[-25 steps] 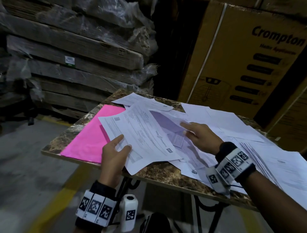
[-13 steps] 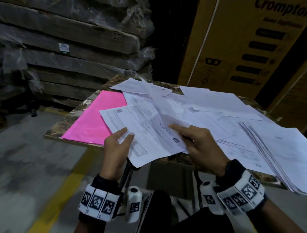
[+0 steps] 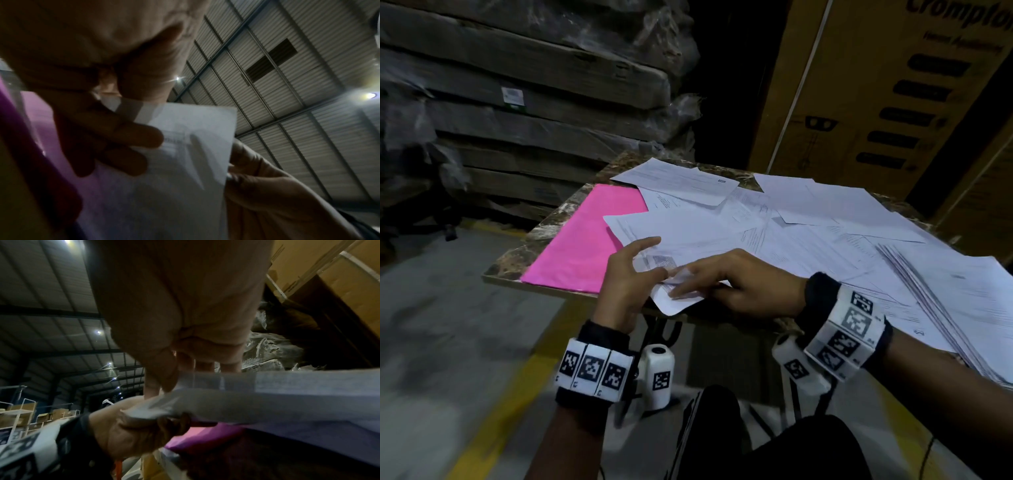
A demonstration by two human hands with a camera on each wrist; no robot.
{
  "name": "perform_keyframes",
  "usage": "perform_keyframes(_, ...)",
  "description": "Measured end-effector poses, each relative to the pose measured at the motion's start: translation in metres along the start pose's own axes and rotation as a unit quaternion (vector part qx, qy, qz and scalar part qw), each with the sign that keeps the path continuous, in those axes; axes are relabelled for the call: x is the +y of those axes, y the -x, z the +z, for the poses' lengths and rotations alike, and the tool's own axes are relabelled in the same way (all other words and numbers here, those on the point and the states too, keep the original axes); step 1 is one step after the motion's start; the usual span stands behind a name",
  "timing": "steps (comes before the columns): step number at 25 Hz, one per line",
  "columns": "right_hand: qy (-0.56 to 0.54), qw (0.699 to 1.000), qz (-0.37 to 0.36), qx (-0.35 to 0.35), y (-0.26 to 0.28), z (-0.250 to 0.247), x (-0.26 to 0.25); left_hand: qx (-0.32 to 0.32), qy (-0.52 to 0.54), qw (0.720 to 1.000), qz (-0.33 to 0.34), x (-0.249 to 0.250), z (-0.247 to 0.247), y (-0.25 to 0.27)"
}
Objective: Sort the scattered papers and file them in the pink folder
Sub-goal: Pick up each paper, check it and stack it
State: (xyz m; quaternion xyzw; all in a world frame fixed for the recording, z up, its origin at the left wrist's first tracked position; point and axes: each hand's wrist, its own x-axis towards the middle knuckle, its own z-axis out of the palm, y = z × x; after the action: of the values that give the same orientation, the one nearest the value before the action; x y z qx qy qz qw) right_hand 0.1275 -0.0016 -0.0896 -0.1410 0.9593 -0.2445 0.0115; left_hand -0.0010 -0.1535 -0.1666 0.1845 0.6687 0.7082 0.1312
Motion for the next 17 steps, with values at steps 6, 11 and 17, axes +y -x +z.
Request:
perform_keyframes(6, -0.032, 0.997, 0.059, -0.05, -0.011, -0.05, 0.012, 0.053, 0.023, 0.998, -0.003, -0.014, -0.015, -0.009)
perform_keyframes(11, 0.178, 0.964, 0.193, -0.033, -0.033, -0.091, 0.047, 0.143, 0.032, 0.989, -0.019, -0.025, -0.023, -0.018)
perform_keyframes(17, 0.271, 0.91, 0.292, -0.115, -0.074, -0.095, 0.111, 0.165, 0.015, 0.986, -0.03, -0.028, -0.02, -0.023)
